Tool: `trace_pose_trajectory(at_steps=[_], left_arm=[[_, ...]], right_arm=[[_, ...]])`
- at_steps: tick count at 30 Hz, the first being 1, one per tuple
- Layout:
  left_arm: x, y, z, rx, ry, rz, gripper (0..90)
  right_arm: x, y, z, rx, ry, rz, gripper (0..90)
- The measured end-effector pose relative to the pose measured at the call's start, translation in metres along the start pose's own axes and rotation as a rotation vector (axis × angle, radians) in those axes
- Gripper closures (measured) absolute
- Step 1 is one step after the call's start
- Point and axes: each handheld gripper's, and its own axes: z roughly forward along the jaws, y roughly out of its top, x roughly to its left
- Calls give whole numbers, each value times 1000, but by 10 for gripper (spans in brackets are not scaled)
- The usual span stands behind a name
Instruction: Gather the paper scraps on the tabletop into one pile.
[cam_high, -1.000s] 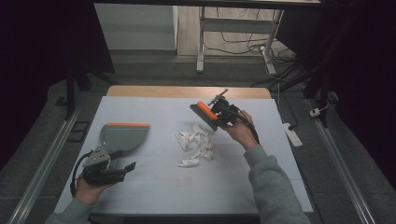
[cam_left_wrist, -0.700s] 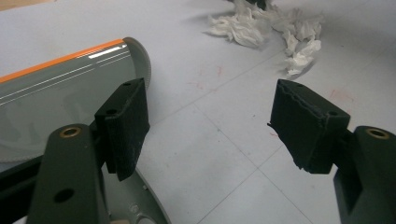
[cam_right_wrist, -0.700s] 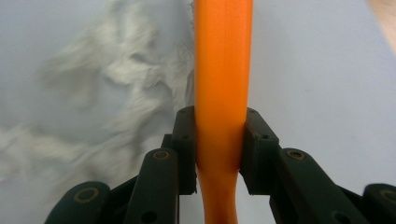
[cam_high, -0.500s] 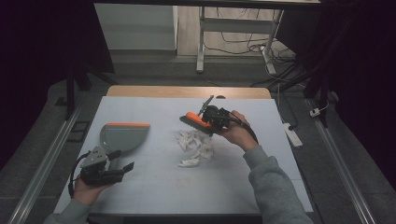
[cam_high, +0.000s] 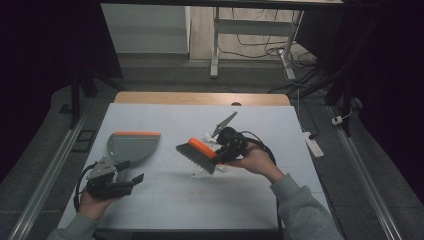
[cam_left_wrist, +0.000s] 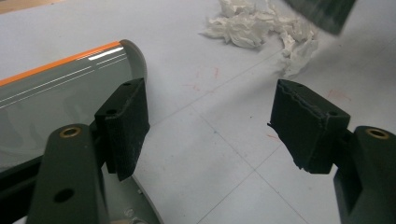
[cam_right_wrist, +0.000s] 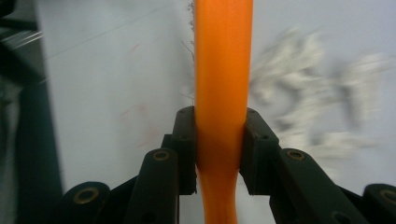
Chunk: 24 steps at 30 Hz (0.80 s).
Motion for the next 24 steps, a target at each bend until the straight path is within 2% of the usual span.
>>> trace_pose_trajectory(at_steps=[3, 4, 7, 8, 13, 16, 19, 21, 24], left_arm=[[0, 0, 0, 1, 1, 0, 287], [0, 0, 0, 1, 2, 0, 287], [0, 0, 0, 1, 2, 0, 287], [0, 0, 0, 1, 2, 0, 287], [1, -1, 0, 0, 3, -5, 287], [1, -1, -1, -2, 2, -5, 287], [2, -1, 0, 0, 1, -4, 287], [1, -1, 0, 0, 1, -4, 287], [1, -1, 0, -2, 0, -2, 287]], right_arm=[[4, -1, 16, 36, 54, 3, 696], [5, 0, 21, 51, 48, 5, 696], [0, 4, 33, 92, -20, 4, 696], [-3, 6, 36, 89, -40, 14, 696], [-21, 13, 35, 37, -144, 50, 696], [-26, 12, 30, 6, -112, 71, 696], [-26, 9, 12, -98, -95, 90, 696], [-28, 6, -2, -162, -120, 104, 696], [-32, 1, -18, -198, -147, 129, 696]])
